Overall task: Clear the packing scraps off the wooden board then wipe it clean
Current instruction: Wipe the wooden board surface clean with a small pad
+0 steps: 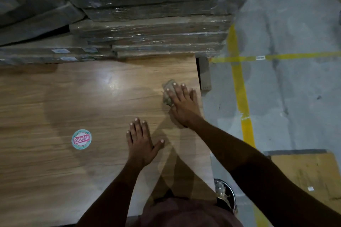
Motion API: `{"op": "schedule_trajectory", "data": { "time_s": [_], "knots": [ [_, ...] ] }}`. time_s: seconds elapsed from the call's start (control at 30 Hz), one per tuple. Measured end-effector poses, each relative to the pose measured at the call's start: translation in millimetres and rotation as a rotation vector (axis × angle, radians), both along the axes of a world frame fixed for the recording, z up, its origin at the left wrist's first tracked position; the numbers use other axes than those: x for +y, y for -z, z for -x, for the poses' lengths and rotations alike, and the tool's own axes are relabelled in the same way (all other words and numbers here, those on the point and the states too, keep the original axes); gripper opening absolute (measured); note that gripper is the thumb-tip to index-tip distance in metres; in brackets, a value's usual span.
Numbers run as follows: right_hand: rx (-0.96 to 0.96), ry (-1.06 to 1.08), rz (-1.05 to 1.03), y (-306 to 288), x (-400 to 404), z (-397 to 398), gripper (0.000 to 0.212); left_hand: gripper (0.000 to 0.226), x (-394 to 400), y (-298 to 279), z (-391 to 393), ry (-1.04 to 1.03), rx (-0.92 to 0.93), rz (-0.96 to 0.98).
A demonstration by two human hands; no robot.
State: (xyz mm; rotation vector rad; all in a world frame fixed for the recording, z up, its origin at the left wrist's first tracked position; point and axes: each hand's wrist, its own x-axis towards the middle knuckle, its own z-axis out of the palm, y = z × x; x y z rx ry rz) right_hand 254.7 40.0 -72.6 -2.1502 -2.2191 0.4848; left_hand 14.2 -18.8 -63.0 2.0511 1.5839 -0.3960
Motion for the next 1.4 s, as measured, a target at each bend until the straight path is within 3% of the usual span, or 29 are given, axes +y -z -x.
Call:
{"op": "schedule_trajectory", "data": {
  "time_s": [0.07, 0.17, 0.23, 0.4, 0.53, 0.77, 0.97, 1.13, 1.27, 1.4],
  "knots": [
    [-0.038, 0.054, -0.007, 4, 10, -16, 0.070, 0.122, 1, -2, 1, 0.018, -0.006, 0.043],
    [0.020, 0.462, 0.019, 4, 26, -20, 0.071, 0.132, 2, -2, 4, 0.028, -0.004, 0.096],
    [0.050, 0.570, 0.042, 1, 39, -13, 0.071, 0.135, 5, -4, 5, 0.016, -0.001, 0.116],
    [0.031, 0.241, 0.085, 3, 51, -3, 0.069, 0.134, 8, -9, 3, 0.004, 0.019, 0.162],
    [0.030, 0.143, 0.043, 0, 60, -15, 0.069, 0.132, 11, -13, 2, -0.004, 0.015, 0.186],
    [0.090, 0.641, 0.075, -4, 103, -14, 0.069, 0.130, 11, -15, -2, -0.016, 0.002, 0.232],
    [0.039, 0.396, 0.134, -4, 118, -29, 0.066, 0.130, 13, -12, 5, -0.007, -0.021, 0.249],
    [0.119, 0.686, 0.118, -5, 99, -11, 0.068, 0.130, 13, -9, 5, -0.020, -0.031, 0.233],
    [0.080, 0.702, 0.108, 0, 44, 18, 0.071, 0.130, 11, -9, 6, -0.023, -0.064, 0.220],
    [0.115, 0.877, 0.132, -1, -29, 49, 0.072, 0.130, 9, -6, 9, -0.017, -0.073, 0.189]
  ]
}}
